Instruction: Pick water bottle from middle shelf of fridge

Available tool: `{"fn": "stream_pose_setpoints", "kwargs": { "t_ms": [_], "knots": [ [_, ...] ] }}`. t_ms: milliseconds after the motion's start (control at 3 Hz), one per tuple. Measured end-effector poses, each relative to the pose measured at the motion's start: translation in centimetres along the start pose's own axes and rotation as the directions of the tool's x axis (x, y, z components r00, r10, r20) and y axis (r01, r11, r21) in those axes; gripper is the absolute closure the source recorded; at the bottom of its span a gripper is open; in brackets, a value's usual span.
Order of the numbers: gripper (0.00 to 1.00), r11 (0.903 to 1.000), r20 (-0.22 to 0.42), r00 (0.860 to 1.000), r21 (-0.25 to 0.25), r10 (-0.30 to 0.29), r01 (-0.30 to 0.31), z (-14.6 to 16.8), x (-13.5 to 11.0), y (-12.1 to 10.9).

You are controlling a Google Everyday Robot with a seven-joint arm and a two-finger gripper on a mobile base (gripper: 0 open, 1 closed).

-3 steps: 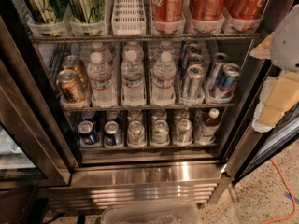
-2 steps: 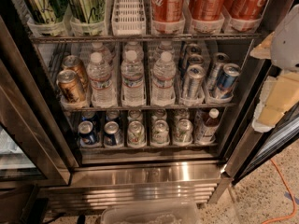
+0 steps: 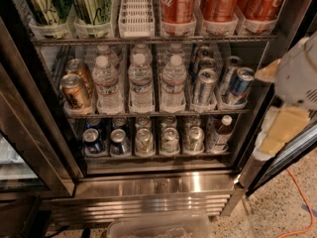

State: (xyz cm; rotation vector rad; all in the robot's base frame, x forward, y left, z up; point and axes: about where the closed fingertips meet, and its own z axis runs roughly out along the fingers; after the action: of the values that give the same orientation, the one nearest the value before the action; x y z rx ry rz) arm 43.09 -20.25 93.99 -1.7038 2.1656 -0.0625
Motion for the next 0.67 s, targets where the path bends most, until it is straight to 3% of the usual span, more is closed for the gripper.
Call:
{"fn": "stream_pose_setpoints", "kwargs": {
  "t_ms": [667],
  "knots": [
    [0.00, 0.9953, 0.071, 0.996, -0.077, -0.053, 0.059, 9.5, -1.9, 3.3]
  ]
}}
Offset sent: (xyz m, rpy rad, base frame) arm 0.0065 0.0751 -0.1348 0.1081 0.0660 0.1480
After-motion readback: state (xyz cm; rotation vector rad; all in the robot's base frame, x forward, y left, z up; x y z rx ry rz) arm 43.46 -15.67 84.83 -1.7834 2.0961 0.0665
